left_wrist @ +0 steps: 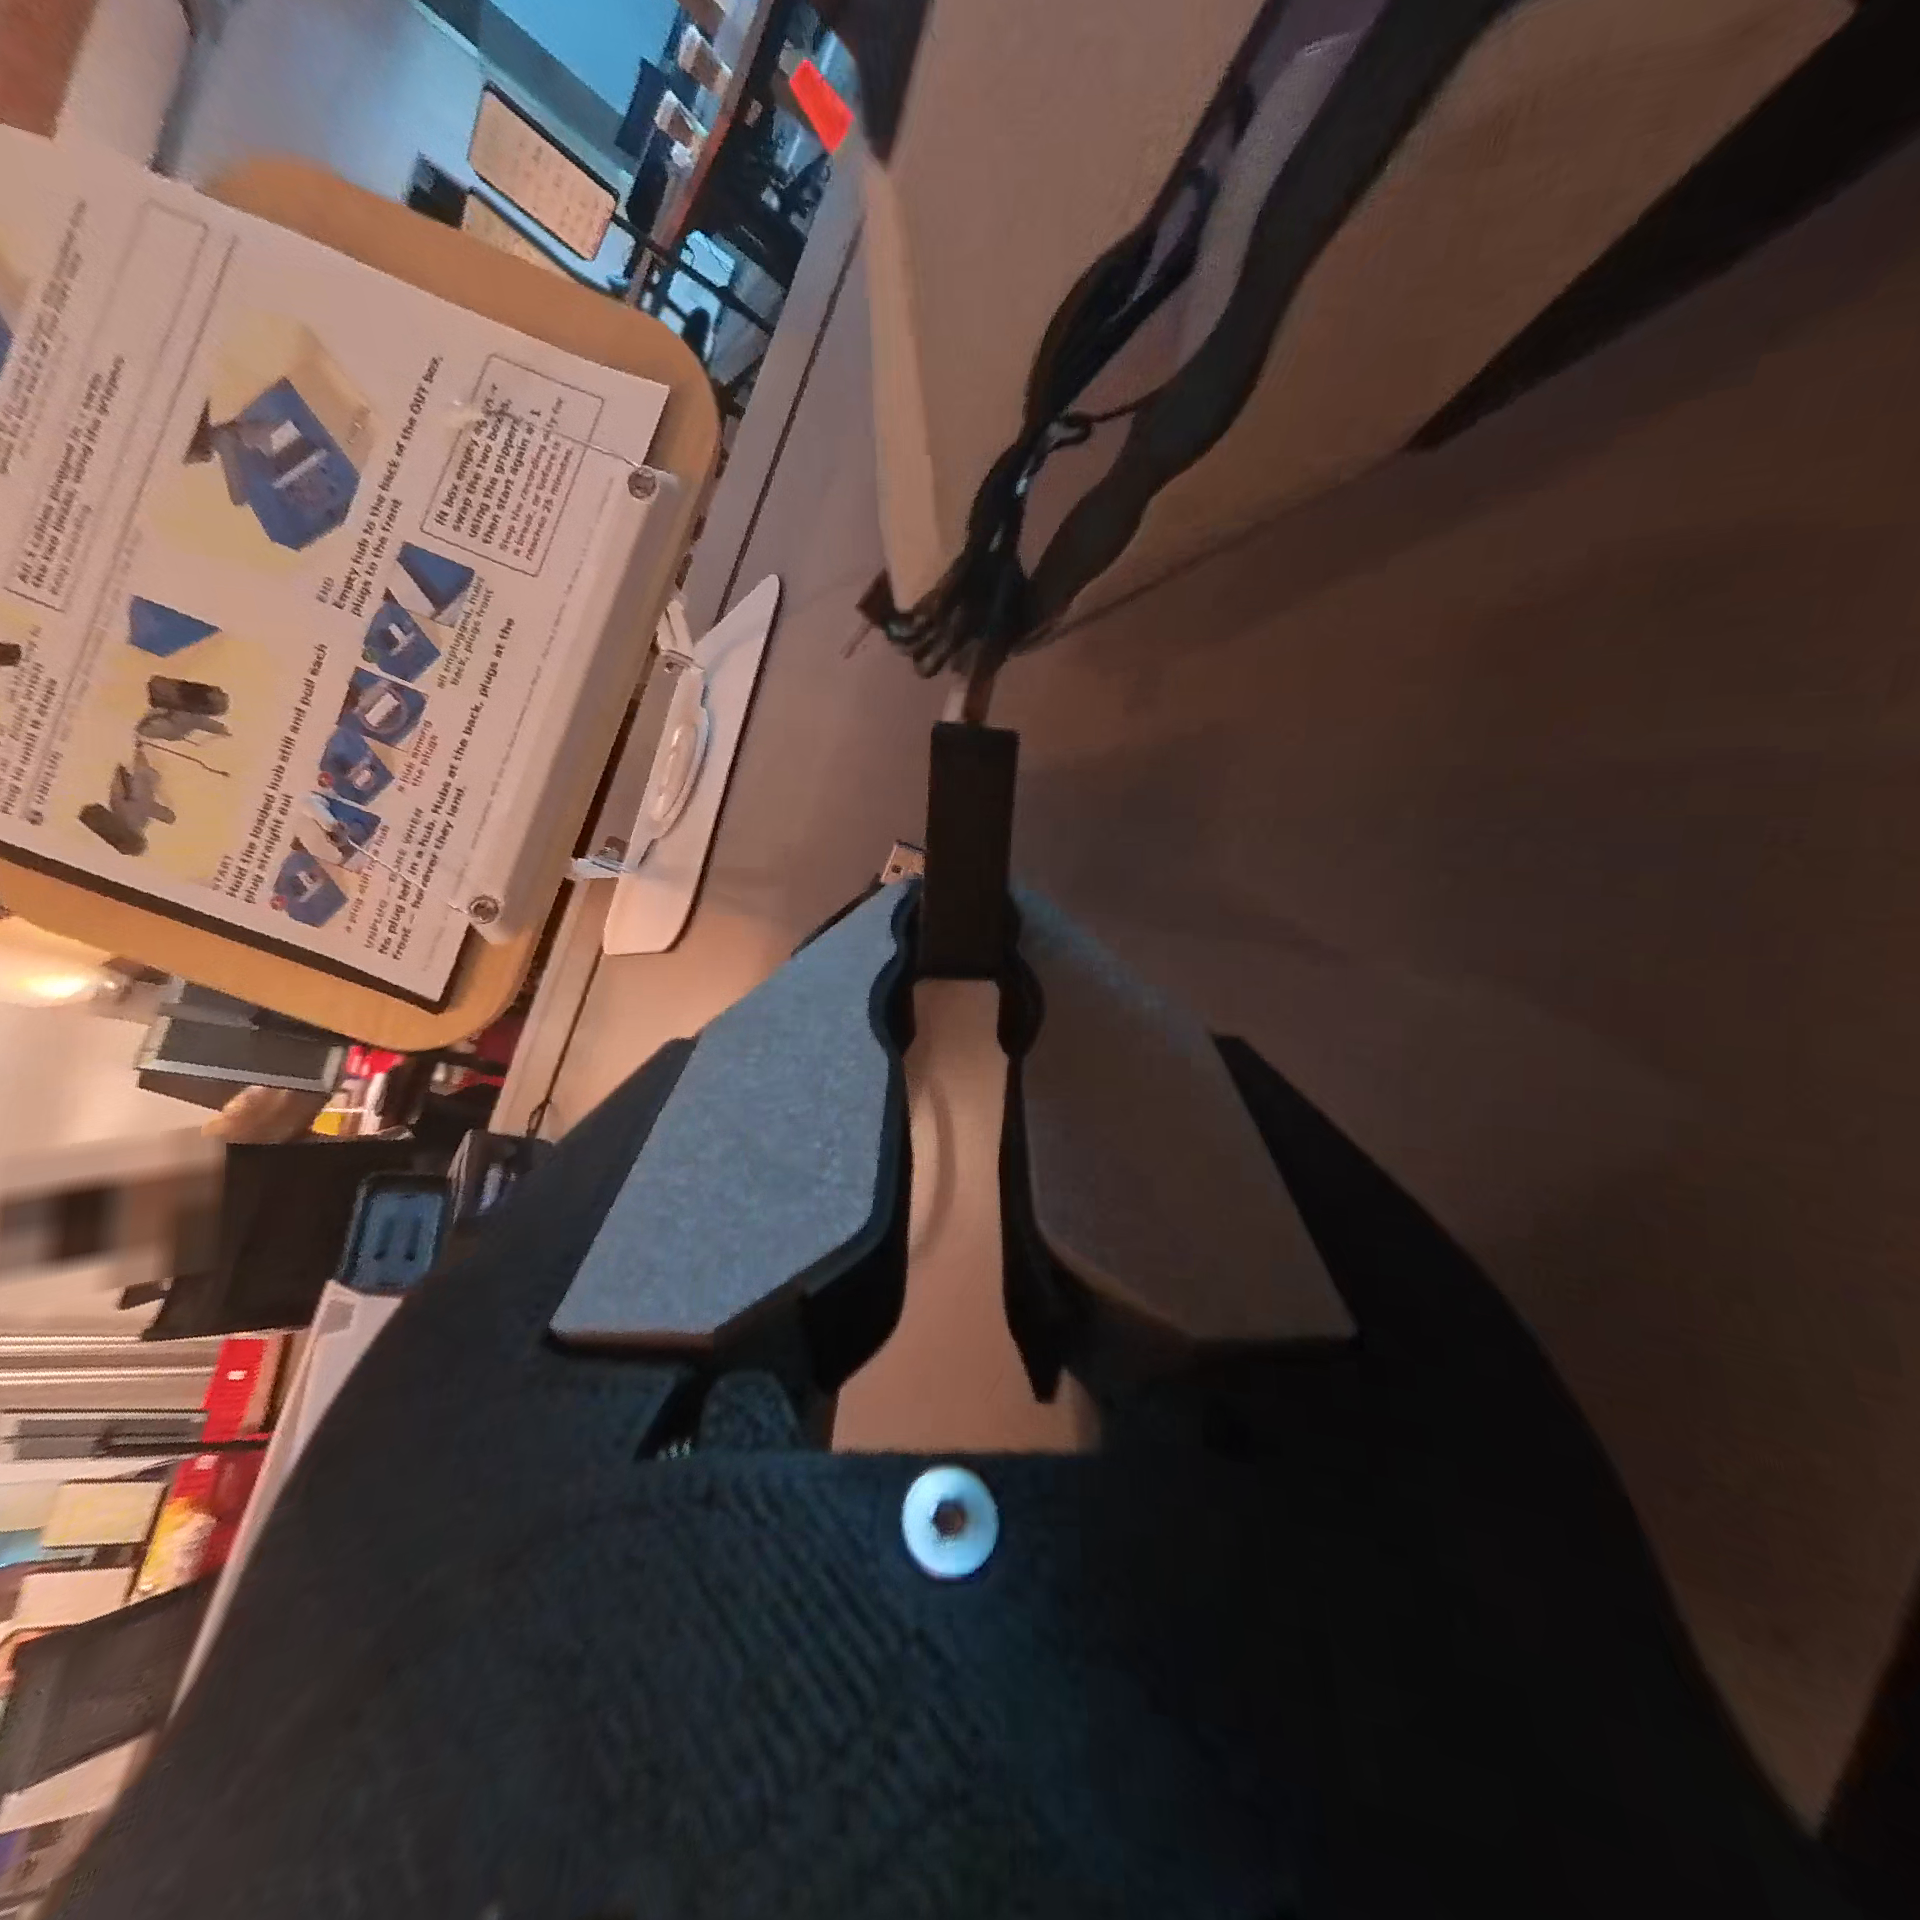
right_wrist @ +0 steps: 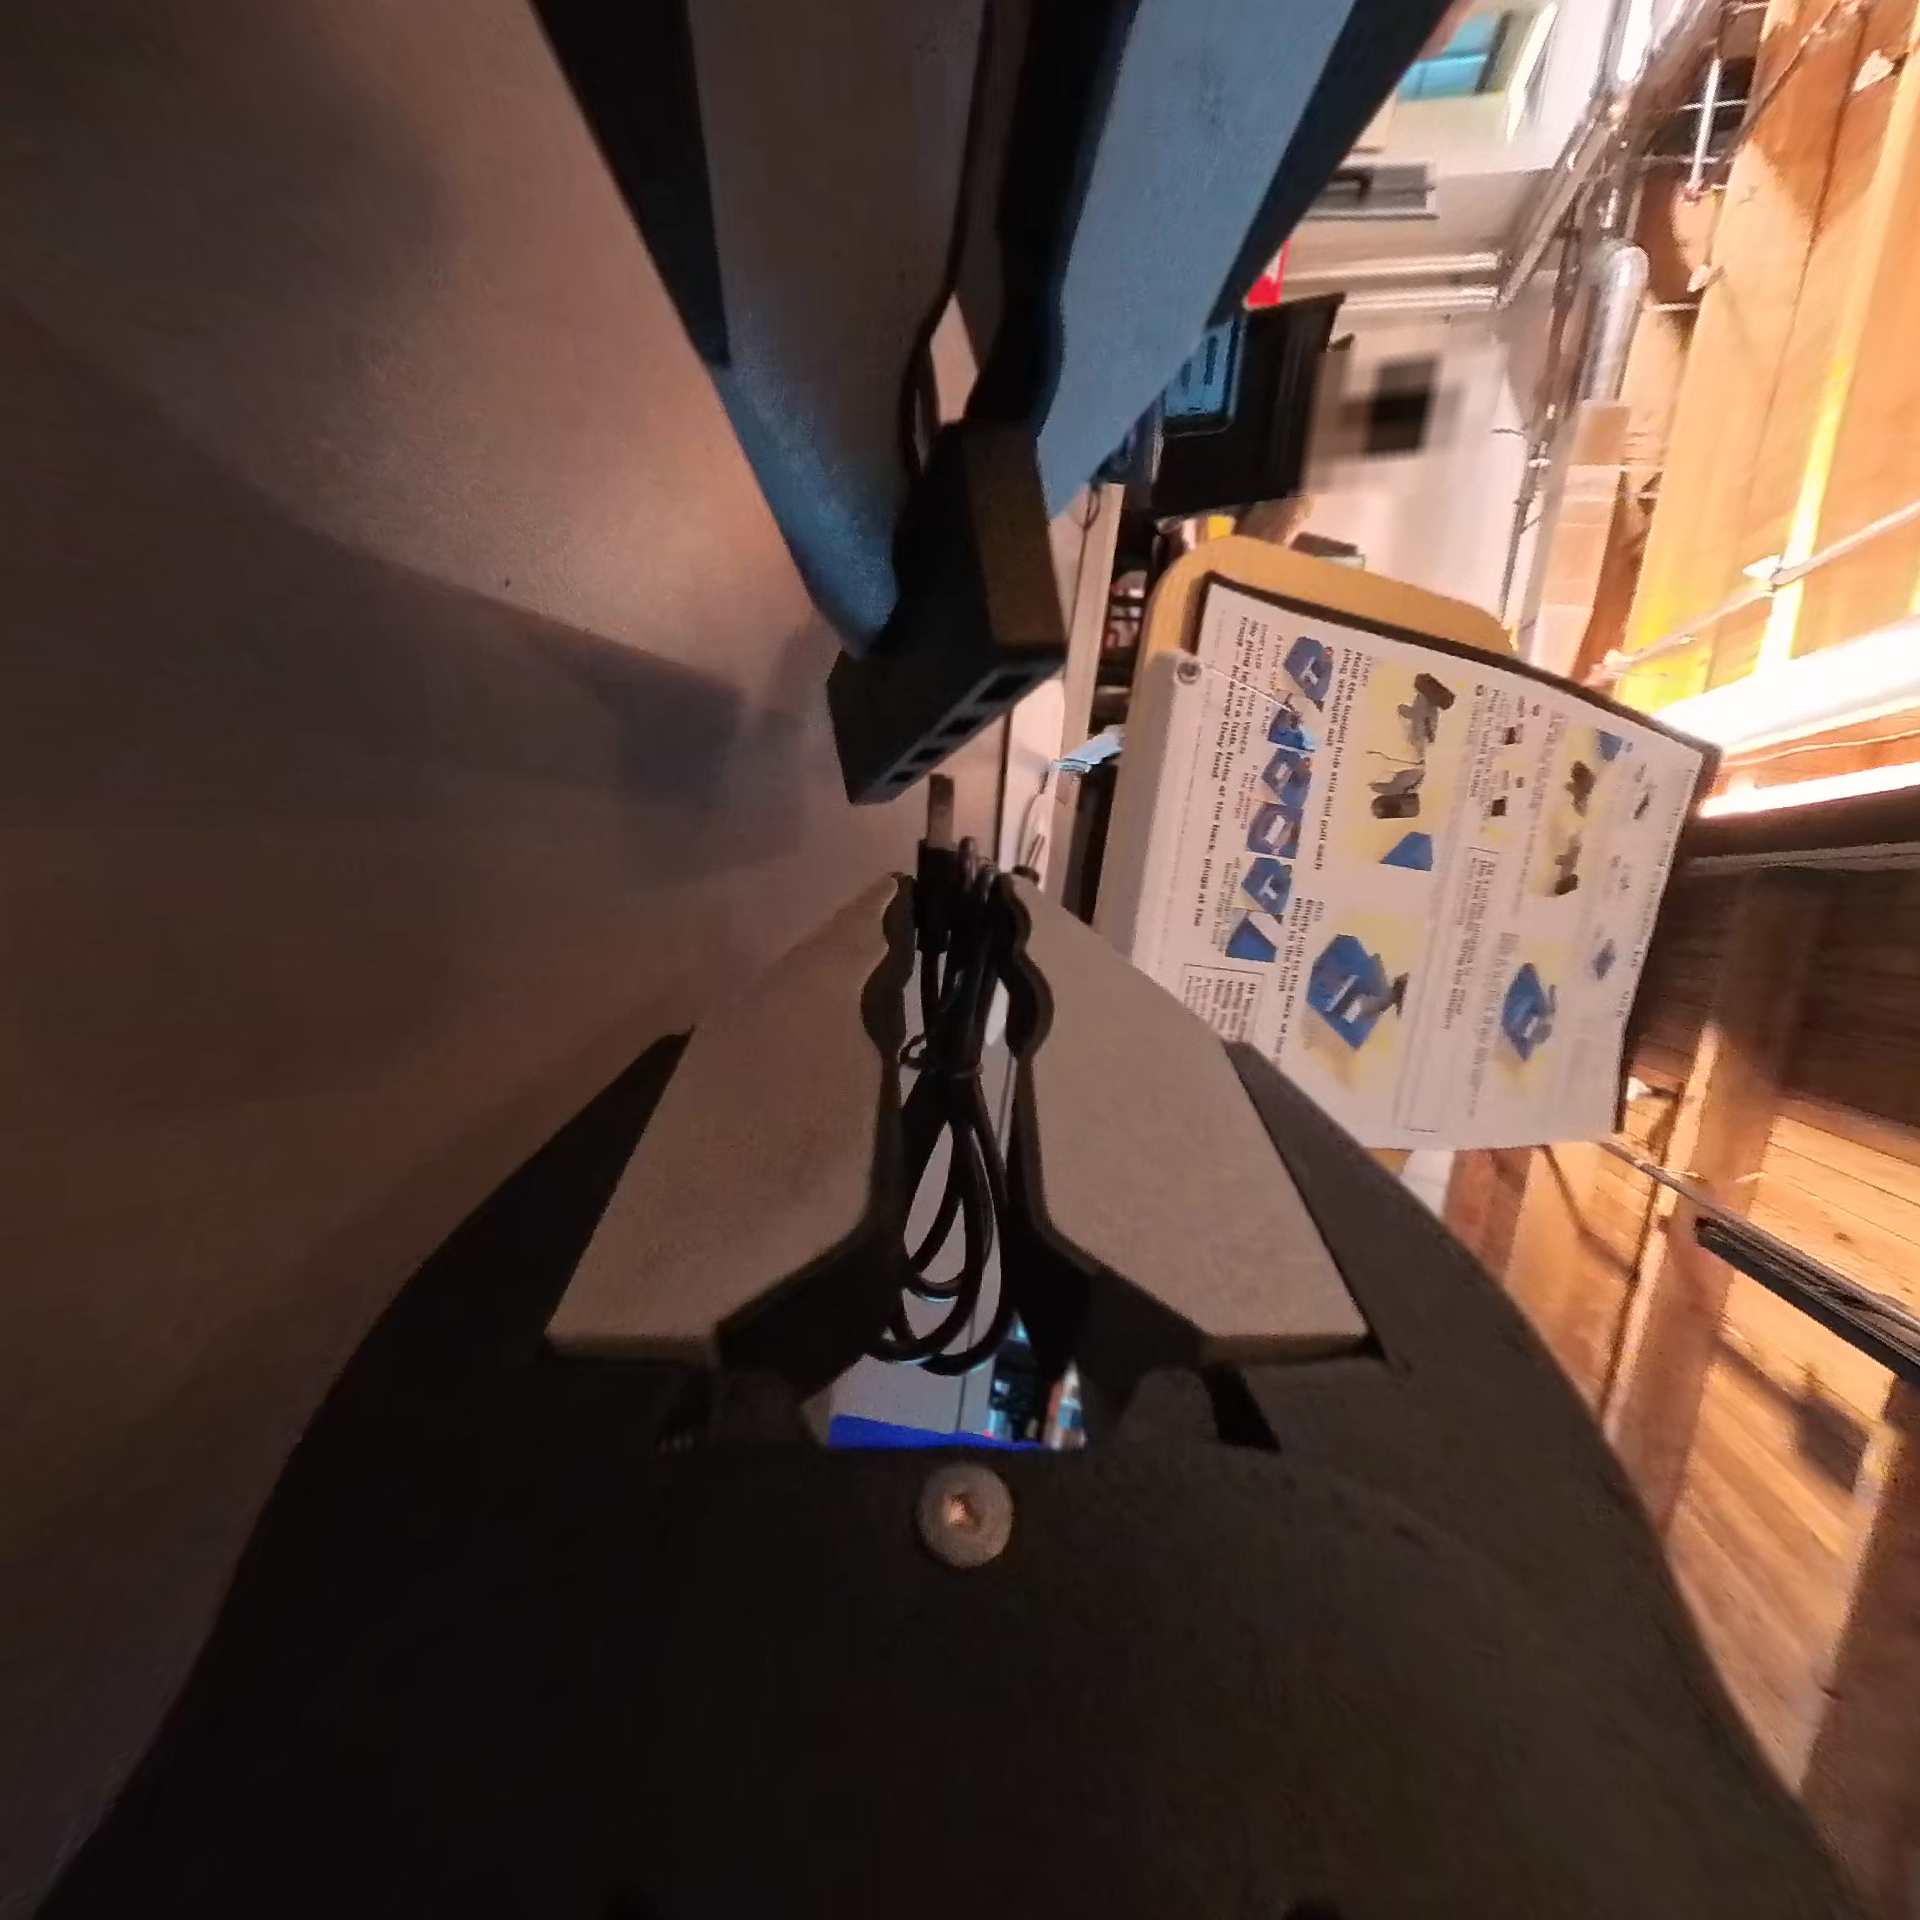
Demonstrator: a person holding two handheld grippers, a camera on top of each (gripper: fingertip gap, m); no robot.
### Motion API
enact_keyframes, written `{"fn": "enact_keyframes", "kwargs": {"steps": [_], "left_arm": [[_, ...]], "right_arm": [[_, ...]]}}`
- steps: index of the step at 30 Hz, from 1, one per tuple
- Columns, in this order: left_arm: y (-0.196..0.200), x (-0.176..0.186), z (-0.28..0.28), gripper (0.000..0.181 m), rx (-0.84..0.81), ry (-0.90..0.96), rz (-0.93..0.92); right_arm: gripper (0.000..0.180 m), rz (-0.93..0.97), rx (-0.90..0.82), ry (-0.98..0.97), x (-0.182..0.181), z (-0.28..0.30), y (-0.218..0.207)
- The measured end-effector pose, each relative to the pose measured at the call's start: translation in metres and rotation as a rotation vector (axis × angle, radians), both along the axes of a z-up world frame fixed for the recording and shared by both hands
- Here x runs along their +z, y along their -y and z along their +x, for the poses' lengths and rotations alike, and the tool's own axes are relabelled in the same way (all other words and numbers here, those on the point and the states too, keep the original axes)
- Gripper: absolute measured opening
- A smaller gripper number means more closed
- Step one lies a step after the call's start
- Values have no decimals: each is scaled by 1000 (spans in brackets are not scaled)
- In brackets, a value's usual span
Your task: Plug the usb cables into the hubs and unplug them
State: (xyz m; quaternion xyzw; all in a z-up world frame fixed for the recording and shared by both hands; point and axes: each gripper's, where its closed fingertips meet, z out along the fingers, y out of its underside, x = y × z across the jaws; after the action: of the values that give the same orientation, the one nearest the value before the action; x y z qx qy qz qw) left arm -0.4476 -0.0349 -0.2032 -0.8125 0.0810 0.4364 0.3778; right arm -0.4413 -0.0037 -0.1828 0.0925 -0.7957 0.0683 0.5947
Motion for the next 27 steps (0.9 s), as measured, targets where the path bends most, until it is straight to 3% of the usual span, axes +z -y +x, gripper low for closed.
{"fn": "enact_keyframes", "kwargs": {"steps": [7, 15, 27], "left_arm": [[-1, -2, 0, 9, 23, -44, -25], [-2, 8, 7, 8, -34, 52, 73], [0, -8, -1, 9, 55, 26, -66]], "right_arm": [[11, 108, -61, -27, -2, 1, 0], [11, 105, -58, -38, 9, 10, 4], [11, 128, -84, 16, 1, 16, 9]]}}
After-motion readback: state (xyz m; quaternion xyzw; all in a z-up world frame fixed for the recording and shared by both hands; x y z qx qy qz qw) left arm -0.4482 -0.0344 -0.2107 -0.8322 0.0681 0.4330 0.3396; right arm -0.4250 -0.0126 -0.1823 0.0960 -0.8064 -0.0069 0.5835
